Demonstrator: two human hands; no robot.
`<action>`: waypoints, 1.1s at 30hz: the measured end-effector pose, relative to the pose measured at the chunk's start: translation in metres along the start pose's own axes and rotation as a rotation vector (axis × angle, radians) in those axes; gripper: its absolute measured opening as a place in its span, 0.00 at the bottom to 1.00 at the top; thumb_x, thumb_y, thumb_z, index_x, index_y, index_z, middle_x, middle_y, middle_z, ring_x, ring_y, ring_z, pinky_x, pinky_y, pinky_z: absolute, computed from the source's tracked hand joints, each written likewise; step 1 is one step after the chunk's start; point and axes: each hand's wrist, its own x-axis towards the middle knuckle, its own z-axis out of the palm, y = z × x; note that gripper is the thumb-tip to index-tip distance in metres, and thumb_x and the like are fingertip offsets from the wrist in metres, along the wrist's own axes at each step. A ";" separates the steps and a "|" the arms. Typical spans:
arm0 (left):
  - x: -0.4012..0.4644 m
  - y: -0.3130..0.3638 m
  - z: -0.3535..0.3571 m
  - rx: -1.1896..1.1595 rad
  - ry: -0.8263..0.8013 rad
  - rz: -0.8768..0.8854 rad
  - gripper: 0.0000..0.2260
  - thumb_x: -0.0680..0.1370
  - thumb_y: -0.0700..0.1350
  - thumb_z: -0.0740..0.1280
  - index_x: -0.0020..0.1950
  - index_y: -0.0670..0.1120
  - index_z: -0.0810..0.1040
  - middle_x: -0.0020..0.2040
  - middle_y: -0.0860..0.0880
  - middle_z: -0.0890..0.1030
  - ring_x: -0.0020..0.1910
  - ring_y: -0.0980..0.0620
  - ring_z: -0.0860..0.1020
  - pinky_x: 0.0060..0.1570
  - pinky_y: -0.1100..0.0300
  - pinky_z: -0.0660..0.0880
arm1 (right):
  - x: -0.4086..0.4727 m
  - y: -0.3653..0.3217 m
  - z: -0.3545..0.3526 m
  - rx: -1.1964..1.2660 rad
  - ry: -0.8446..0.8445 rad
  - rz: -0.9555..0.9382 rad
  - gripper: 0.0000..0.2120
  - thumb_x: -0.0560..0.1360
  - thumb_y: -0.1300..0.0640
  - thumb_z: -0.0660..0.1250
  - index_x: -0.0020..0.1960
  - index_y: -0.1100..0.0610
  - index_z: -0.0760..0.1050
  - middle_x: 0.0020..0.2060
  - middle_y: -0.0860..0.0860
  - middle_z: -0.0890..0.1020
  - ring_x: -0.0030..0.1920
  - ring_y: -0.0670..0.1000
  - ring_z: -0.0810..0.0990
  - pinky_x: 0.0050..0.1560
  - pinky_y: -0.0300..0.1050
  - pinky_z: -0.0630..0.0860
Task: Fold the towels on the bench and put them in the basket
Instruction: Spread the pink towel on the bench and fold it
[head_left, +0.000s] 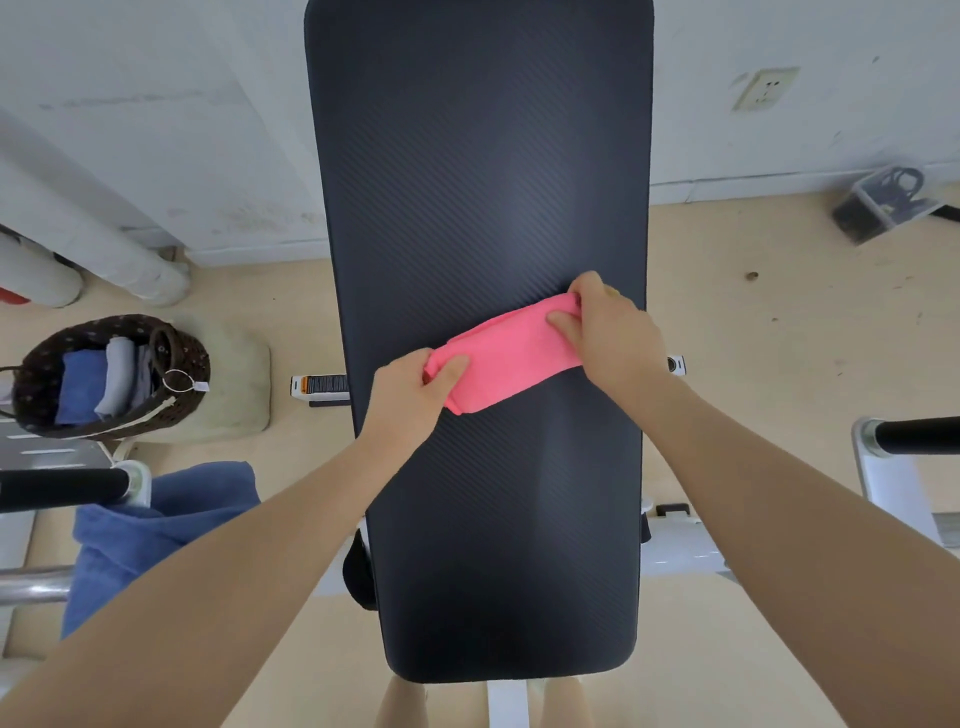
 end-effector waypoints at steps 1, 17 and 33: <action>0.001 0.003 -0.001 0.093 0.048 0.052 0.11 0.77 0.50 0.65 0.40 0.44 0.72 0.39 0.47 0.76 0.40 0.48 0.74 0.41 0.64 0.73 | 0.004 -0.002 0.001 -0.009 0.009 0.028 0.17 0.79 0.47 0.57 0.58 0.59 0.65 0.54 0.56 0.76 0.53 0.62 0.76 0.44 0.50 0.67; 0.018 0.012 0.025 0.952 -0.086 0.761 0.24 0.78 0.49 0.59 0.73 0.44 0.62 0.74 0.42 0.62 0.74 0.45 0.59 0.74 0.52 0.48 | -0.034 -0.026 0.031 -0.047 0.254 -0.534 0.25 0.78 0.50 0.55 0.72 0.61 0.61 0.72 0.57 0.64 0.73 0.56 0.58 0.73 0.52 0.50; 0.025 0.009 0.003 0.347 -0.104 0.559 0.21 0.75 0.43 0.68 0.67 0.41 0.68 0.68 0.46 0.70 0.69 0.47 0.66 0.69 0.54 0.61 | -0.021 -0.007 0.035 -0.202 -0.004 -0.363 0.26 0.79 0.49 0.45 0.76 0.50 0.50 0.76 0.52 0.51 0.76 0.56 0.47 0.72 0.50 0.36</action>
